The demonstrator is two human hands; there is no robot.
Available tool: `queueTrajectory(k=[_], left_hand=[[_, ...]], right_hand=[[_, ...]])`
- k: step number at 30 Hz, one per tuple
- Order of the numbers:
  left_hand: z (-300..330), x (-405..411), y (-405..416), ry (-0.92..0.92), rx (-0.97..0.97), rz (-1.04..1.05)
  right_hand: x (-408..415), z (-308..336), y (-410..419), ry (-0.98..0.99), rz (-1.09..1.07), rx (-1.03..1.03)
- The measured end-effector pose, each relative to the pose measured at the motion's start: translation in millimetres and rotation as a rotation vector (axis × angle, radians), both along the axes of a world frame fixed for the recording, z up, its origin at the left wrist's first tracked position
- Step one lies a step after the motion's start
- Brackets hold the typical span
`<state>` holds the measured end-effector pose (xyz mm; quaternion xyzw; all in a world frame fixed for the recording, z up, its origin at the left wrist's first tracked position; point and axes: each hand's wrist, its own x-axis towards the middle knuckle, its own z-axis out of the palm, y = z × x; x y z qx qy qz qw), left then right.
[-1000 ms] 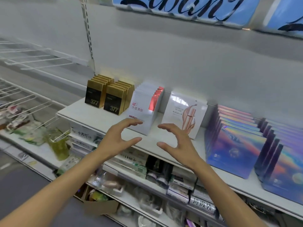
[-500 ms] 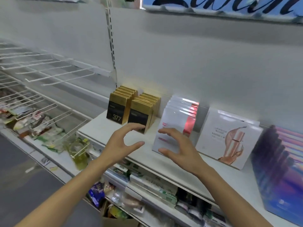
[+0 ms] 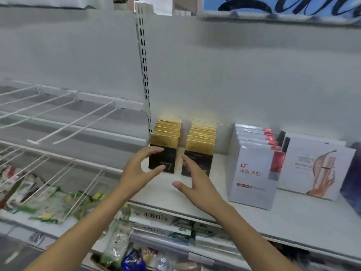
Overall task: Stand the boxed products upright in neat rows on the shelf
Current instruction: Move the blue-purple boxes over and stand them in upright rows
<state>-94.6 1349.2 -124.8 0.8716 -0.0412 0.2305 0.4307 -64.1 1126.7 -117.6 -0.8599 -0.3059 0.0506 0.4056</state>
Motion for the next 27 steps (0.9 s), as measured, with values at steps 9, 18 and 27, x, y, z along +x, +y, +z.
queueTrajectory(k=[9,18,27], left_hand=[[-20.1,59.8,32.1,0.136,-0.238,-0.095],[-39.6,101.7,40.3,0.223,-0.357,-0.21],[-38.4,97.0,40.2,0.195,-0.409,-0.198]], right_hand=[[39.6,-18.7,92.0,0.173,-0.249,0.172],[66.4,-31.9,117.4,0.251,-0.346,0.247],[66.8,-37.8,116.4,0.17,-0.292,0.345]])
